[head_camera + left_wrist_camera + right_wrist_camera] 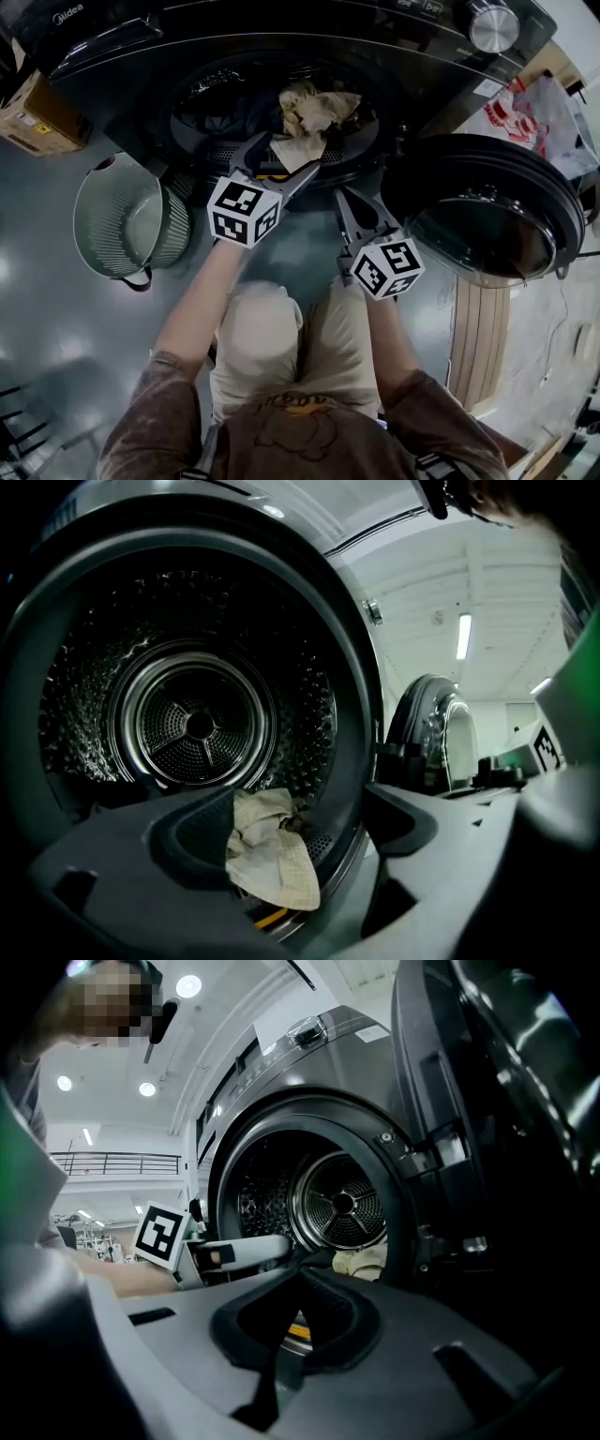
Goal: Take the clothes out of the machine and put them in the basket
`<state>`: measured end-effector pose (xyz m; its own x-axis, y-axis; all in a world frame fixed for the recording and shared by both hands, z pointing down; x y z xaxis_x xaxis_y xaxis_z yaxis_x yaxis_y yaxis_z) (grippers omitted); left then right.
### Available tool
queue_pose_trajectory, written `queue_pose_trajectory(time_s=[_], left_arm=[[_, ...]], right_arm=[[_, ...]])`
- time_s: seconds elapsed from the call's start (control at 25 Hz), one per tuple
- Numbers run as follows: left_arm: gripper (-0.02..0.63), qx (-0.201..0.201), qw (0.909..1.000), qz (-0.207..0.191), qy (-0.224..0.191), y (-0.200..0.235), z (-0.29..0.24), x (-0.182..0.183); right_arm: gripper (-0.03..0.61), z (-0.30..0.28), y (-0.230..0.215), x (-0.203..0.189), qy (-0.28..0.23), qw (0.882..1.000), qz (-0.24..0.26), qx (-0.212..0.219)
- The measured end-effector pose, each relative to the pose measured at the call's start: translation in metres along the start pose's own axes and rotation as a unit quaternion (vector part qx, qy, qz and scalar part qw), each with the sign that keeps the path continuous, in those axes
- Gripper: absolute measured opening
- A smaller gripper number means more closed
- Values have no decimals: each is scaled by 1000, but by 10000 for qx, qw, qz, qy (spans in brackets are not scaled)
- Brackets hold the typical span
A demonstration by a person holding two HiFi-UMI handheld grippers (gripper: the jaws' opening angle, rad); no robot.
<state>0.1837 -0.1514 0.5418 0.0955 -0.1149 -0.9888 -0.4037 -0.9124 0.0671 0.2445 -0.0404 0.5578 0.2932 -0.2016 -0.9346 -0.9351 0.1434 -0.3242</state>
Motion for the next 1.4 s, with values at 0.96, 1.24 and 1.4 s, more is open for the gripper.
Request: queue_pose_trajectory(time_s=[0.96, 1.24, 1.4], left_arm=[[449, -728, 9415, -2651, 1950, 60, -165, -54], [489, -880, 8979, -3446, 2593, 68, -196, -69], [491, -877, 8818, -3633, 2876, 75, -206, -83]], right_arm=[[-3, 11, -5, -28, 181, 9991, -179, -340], [-3, 13, -5, -36, 201, 9990, -212, -336], [-3, 18, -11, -42, 249, 9985, -278, -401]])
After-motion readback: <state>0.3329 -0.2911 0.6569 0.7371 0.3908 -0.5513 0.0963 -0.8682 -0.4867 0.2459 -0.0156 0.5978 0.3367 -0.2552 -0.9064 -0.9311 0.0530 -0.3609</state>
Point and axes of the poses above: the fingertips, and each gripper's own axes: z backward along the fingers, y to its left, x out of its top, the point moved 2 cm from there along z, backward along the fingers, and after that the axes turned 3 degrees about -z, right-handed, at the moved point
